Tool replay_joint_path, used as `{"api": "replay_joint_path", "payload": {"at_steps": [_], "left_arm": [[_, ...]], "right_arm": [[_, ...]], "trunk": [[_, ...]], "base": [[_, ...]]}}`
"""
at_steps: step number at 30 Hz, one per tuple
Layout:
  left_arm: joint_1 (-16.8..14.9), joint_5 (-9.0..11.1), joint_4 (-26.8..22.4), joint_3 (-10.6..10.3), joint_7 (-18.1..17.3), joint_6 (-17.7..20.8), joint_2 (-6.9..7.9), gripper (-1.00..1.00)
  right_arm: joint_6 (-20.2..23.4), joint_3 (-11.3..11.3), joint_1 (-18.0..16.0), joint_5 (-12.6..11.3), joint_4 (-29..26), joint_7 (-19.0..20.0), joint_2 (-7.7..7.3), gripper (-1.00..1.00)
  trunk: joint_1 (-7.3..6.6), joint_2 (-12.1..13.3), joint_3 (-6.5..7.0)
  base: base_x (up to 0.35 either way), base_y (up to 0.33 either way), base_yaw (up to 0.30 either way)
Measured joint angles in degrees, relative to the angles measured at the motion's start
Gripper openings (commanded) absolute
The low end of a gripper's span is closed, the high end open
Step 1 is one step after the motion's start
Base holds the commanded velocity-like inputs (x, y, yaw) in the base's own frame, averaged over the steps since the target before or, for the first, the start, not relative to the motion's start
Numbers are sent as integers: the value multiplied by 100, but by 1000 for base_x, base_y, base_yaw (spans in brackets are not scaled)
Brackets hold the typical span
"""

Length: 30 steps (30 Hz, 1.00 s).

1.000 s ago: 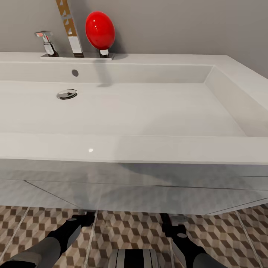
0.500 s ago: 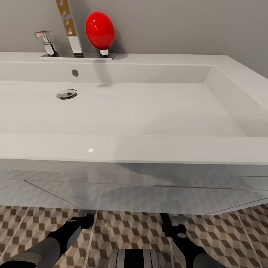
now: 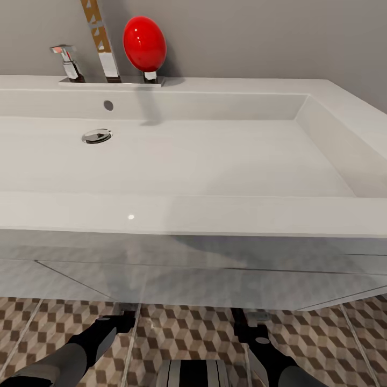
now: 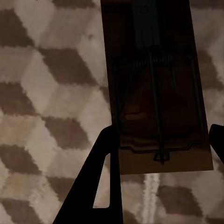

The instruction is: Take the four mousetraps from the cabinet in the bathroom and place them on the bathroom floor. Make sure all four end up on the same floor surface, and ensure that at least two of them are either under or directly next to the same bathroom sink.

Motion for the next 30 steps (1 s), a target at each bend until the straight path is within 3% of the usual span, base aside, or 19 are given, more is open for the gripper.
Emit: {"api": "replay_joint_path", "payload": {"at_steps": [30], "left_arm": [[0,-1,1,5,-1,-36,45,-100]], "right_arm": [[-114,-1,-2,22,-8,-11,1,-100]], "trunk": [[0,0,0]], "base": [[0,0,0]]}}
